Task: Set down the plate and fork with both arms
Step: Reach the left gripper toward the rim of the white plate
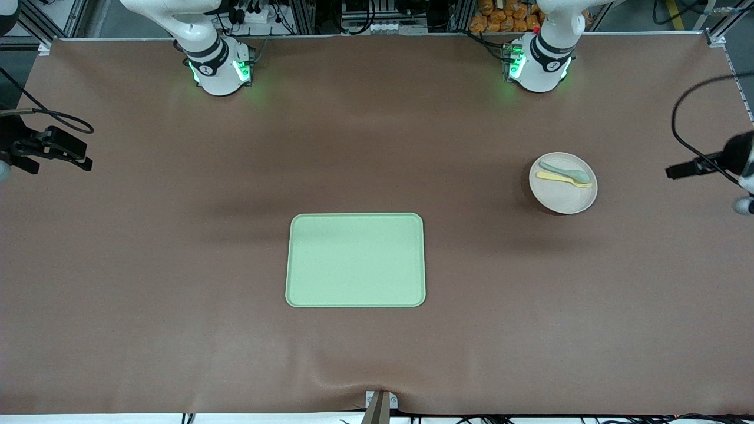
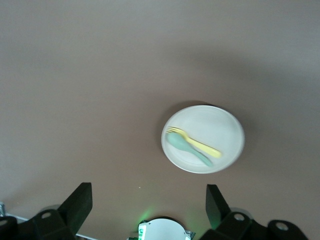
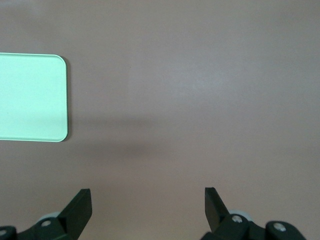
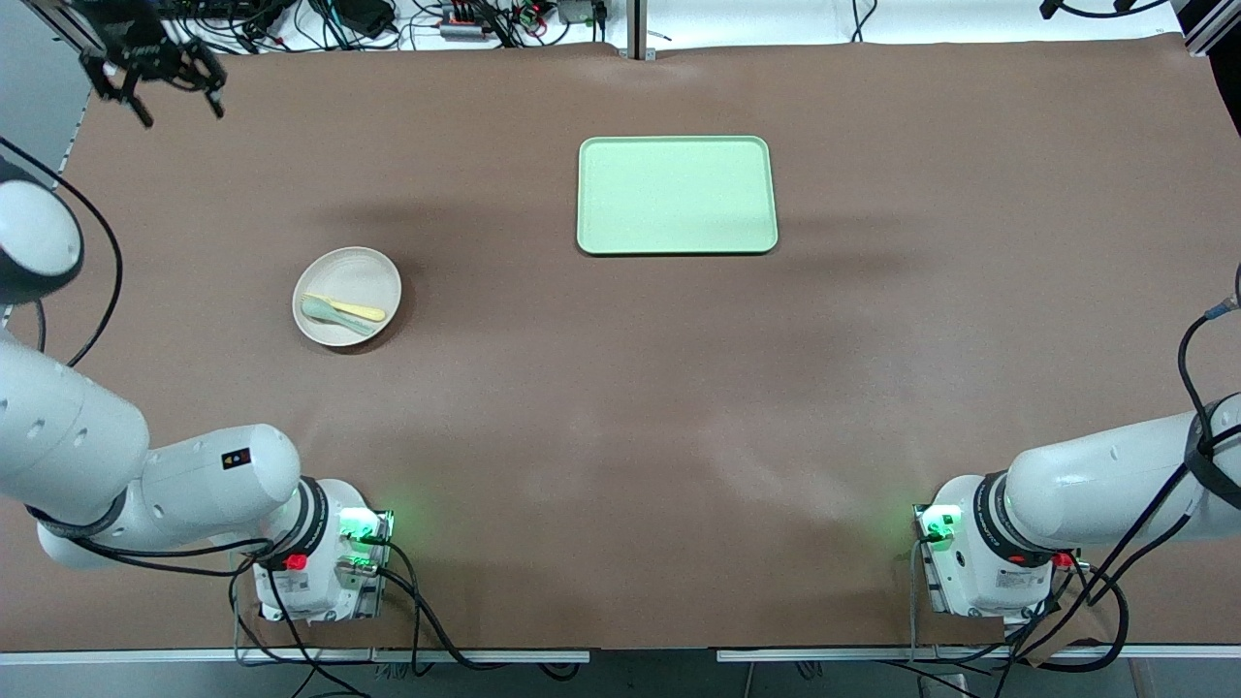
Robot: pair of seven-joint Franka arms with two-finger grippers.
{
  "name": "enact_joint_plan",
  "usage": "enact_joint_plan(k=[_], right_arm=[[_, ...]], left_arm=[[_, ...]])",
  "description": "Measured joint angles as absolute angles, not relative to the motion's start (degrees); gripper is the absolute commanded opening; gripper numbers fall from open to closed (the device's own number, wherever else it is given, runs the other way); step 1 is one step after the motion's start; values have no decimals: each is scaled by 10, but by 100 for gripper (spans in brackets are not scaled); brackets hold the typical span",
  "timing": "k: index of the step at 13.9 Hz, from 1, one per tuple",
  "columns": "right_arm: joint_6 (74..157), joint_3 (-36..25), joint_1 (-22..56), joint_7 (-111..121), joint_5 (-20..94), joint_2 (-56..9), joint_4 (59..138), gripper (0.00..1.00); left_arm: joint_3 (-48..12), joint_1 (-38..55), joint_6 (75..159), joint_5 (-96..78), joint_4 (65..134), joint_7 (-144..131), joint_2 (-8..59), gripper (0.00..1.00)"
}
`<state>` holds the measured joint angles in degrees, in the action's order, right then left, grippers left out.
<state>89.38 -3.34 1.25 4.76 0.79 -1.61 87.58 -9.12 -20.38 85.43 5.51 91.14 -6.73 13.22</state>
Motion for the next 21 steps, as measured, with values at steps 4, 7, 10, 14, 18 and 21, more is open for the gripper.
enact_joint_plan(k=[4,7,10,14,18,21], right_arm=[[895,-33,13,48,8,-16,876,100],[895,-33,13,48,8,-16,876,100],[895,-33,13,48,8,-16,876,100],[895,-34,13,48,8,-16,876,100],[895,-34,13,48,8,-16,876,100],[896,-34,13,48,8,-16,876,100]], left_arm=[[-92,-233,888,71,895,-65,215,100],[-94,-222,926,135,889,-71,267,100],[-95,-218,903,140,888,-71,291,100],[-96,-220,902,108,898,-70,307,100],[-115,-216,960,54,907,-66,320,100],[-142,-210,967,51,944,-48,313,100]])
